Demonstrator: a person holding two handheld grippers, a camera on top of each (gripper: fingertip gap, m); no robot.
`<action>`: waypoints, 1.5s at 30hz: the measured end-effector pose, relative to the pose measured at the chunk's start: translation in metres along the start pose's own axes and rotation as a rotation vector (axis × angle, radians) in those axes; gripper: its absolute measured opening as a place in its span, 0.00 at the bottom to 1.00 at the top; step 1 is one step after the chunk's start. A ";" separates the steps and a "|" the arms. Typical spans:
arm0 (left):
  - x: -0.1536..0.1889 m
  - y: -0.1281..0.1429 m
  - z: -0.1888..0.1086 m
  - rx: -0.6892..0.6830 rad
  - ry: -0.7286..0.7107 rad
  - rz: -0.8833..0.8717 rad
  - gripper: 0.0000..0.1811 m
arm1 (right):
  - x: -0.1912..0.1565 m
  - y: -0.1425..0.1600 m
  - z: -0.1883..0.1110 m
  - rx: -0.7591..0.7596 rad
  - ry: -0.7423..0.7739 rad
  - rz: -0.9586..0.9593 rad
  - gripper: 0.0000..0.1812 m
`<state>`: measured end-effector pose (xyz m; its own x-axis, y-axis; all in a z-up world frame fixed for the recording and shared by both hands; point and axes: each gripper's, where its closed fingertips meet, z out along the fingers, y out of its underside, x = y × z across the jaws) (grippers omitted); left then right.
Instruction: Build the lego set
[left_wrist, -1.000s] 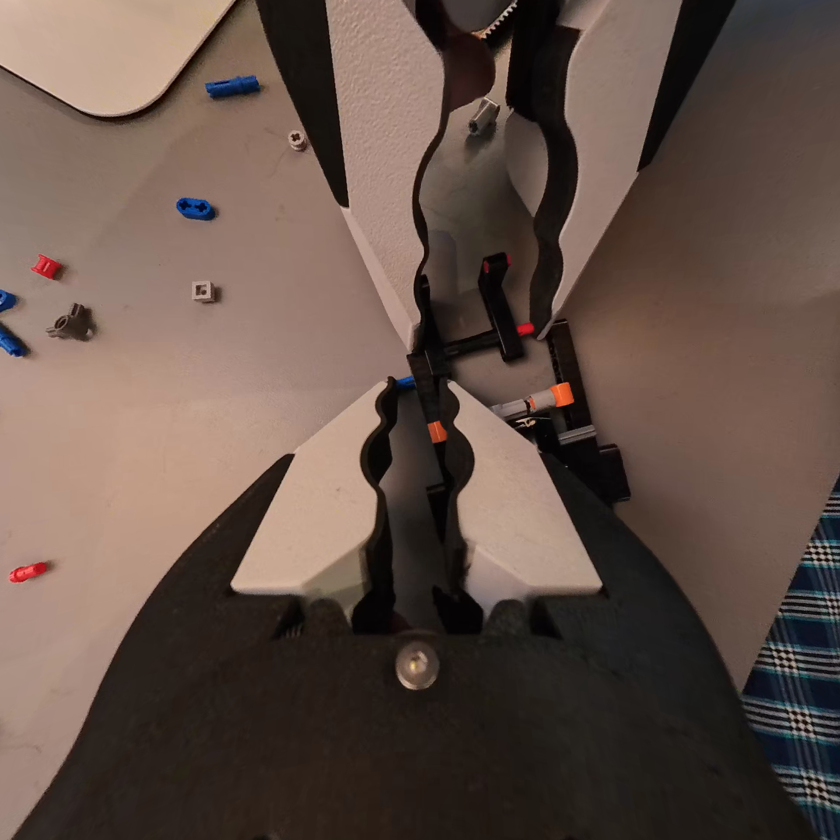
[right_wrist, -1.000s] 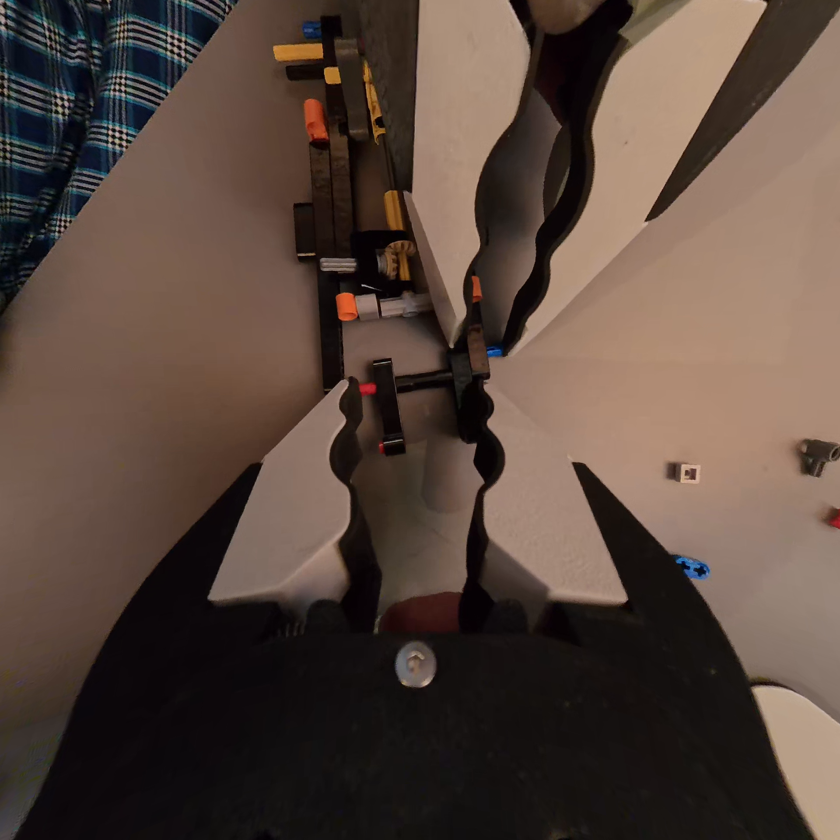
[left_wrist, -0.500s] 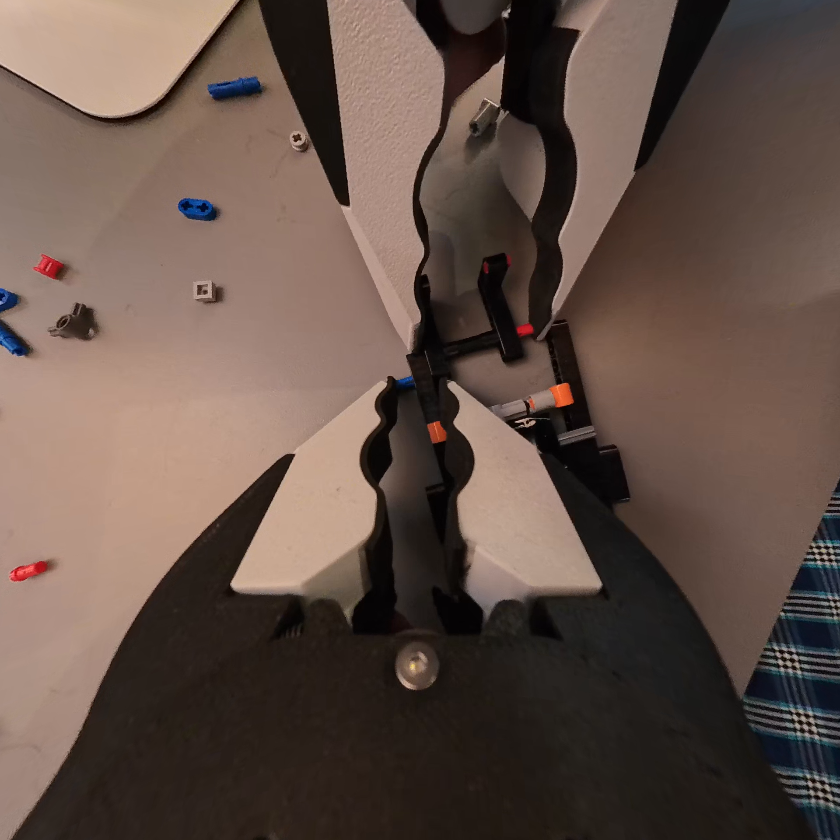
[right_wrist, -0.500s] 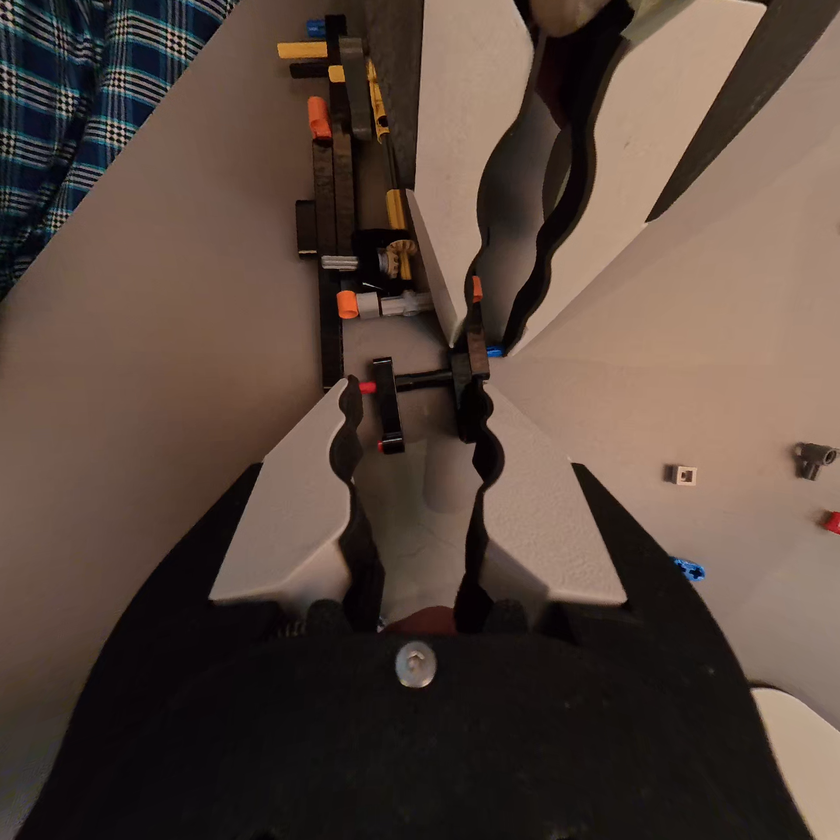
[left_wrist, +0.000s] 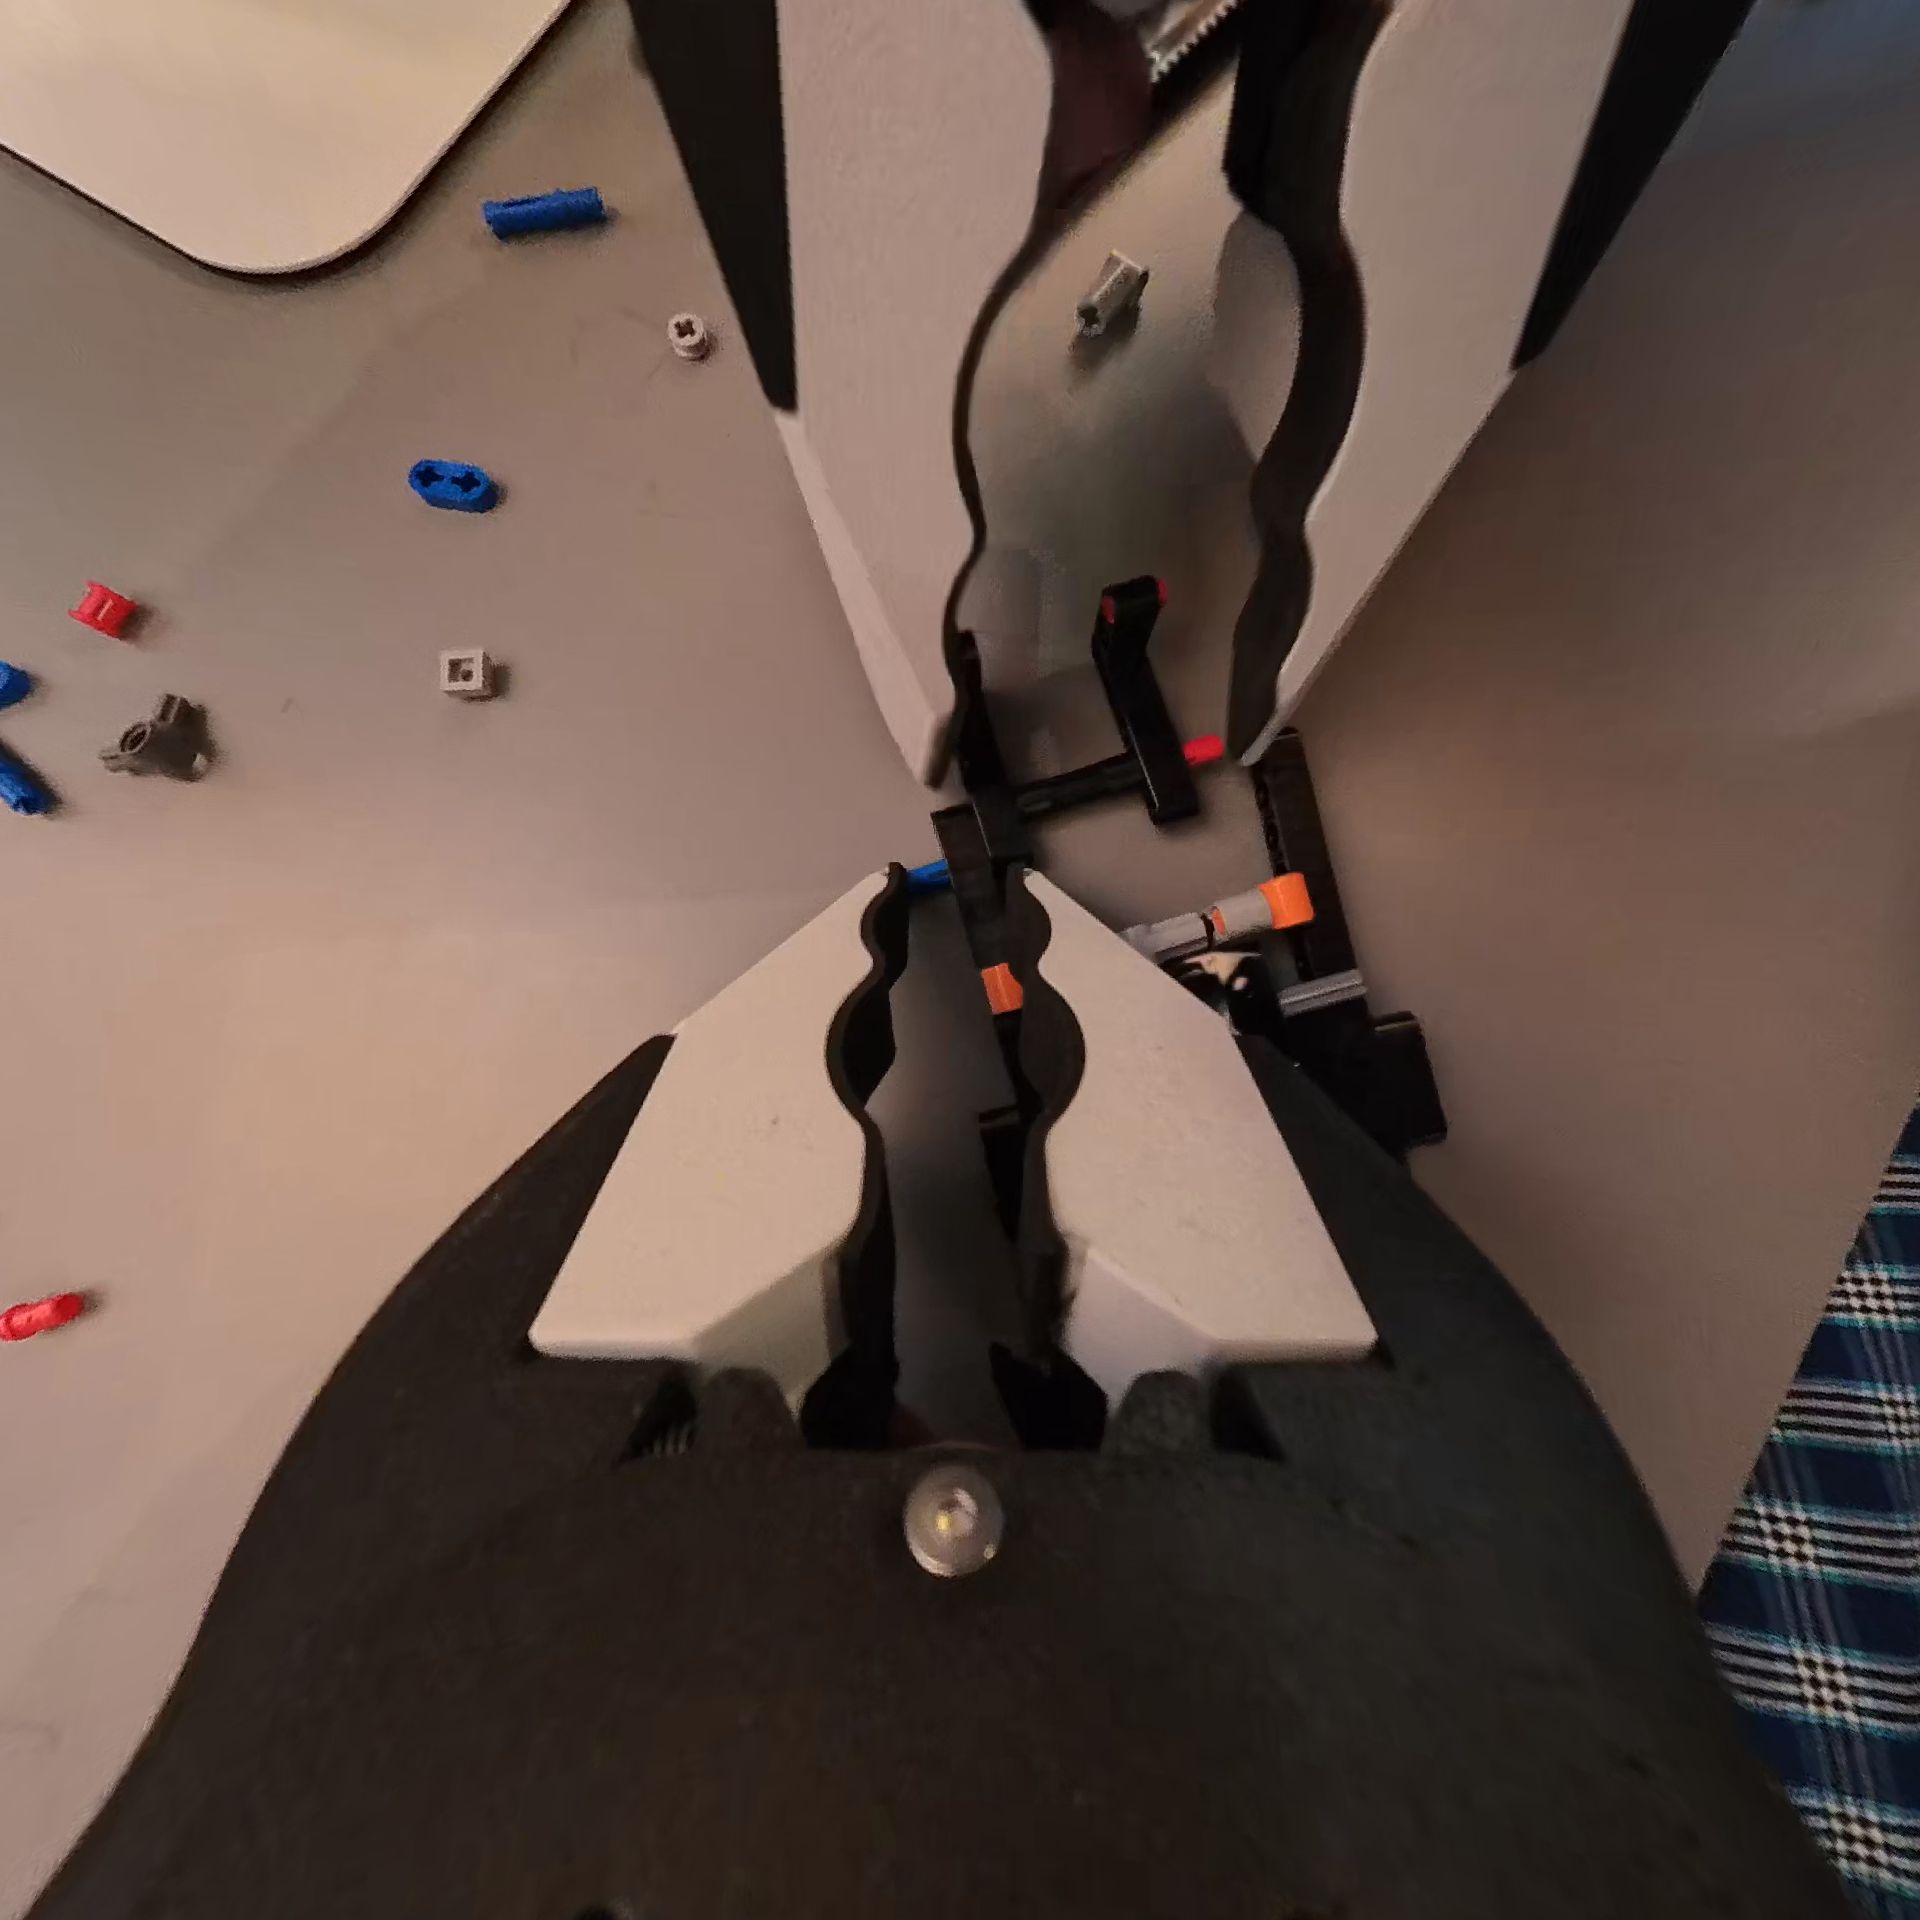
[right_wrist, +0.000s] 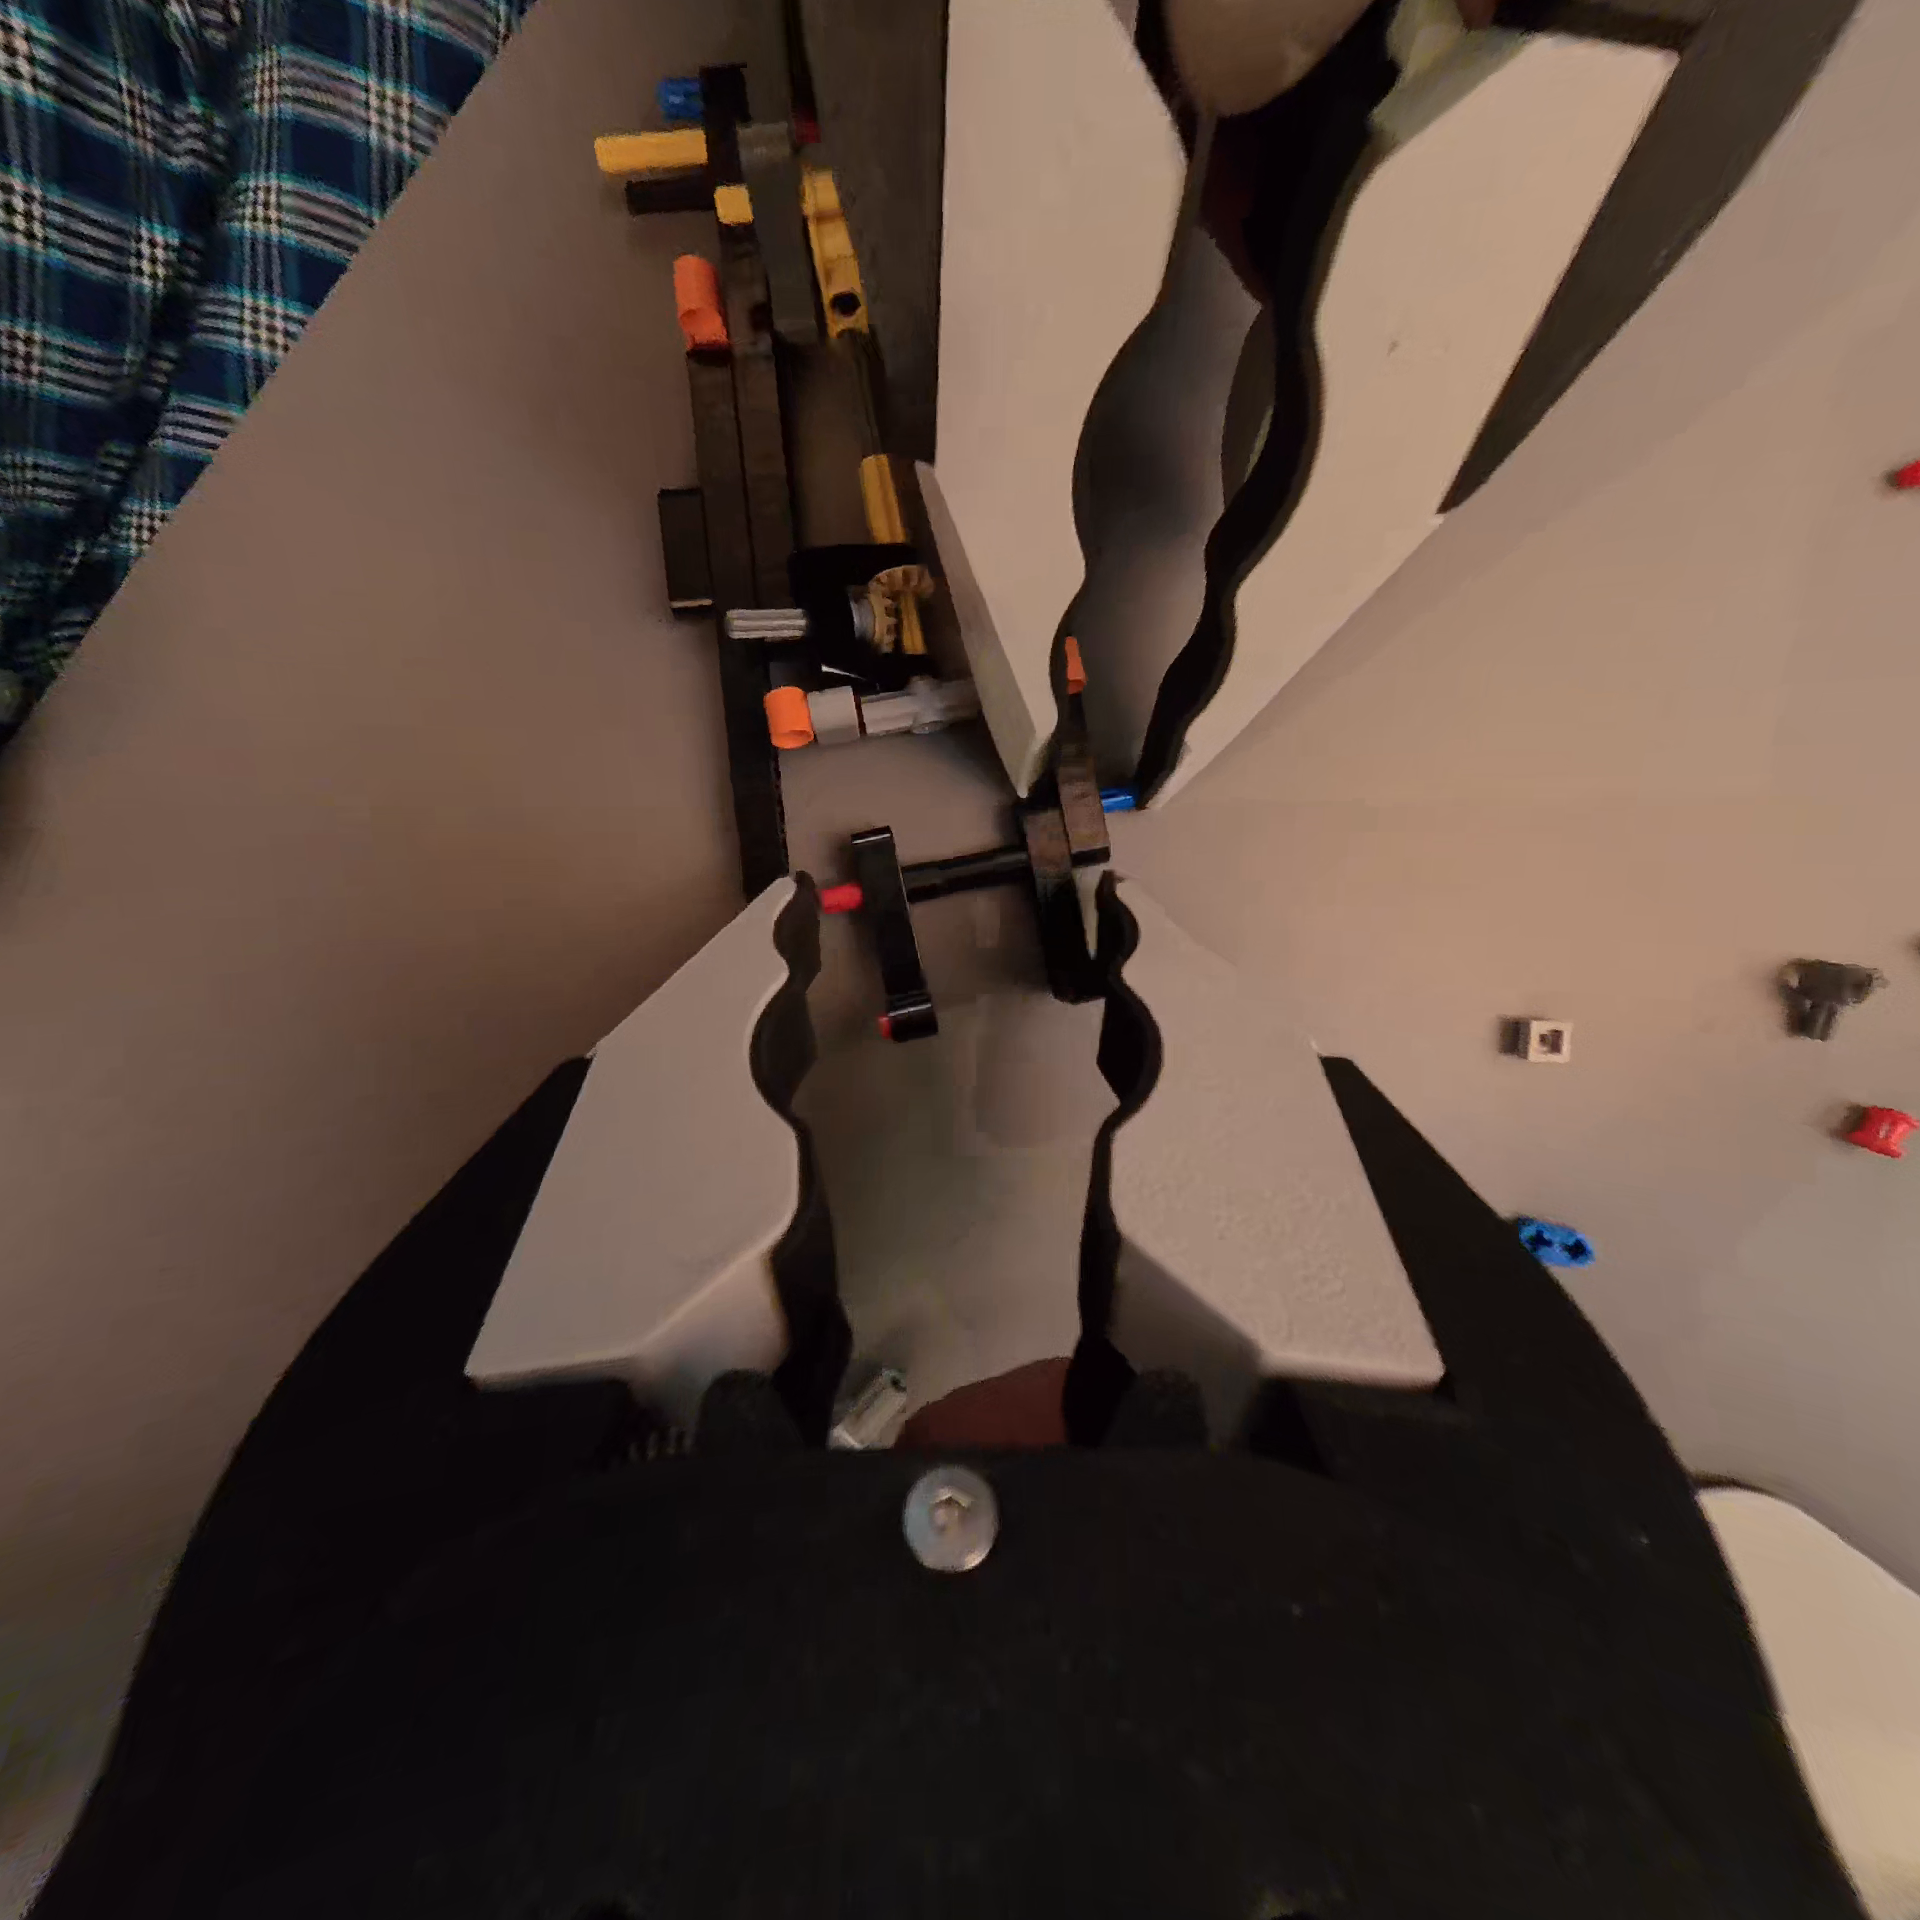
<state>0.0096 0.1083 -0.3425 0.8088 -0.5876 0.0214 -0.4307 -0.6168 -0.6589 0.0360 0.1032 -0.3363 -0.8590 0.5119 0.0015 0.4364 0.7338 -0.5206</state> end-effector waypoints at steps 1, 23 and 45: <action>-0.001 0.000 0.000 -0.002 -0.007 0.001 0.09 | 0.001 -0.003 -0.005 0.020 0.015 0.007 0.31; -0.002 0.026 -0.043 -0.042 -0.037 -0.129 0.16 | -0.059 0.051 -0.049 -0.024 0.264 0.351 0.16; 0.031 0.044 -0.052 -0.053 -0.020 -0.262 0.20 | -0.070 0.051 -0.032 0.023 0.325 0.504 0.07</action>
<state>-0.0050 0.0363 -0.3316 0.9031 -0.3943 0.1703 -0.2258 -0.7732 -0.5926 0.1268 0.1196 -0.3354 -0.4203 0.9074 0.0089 0.7598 0.3572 -0.5433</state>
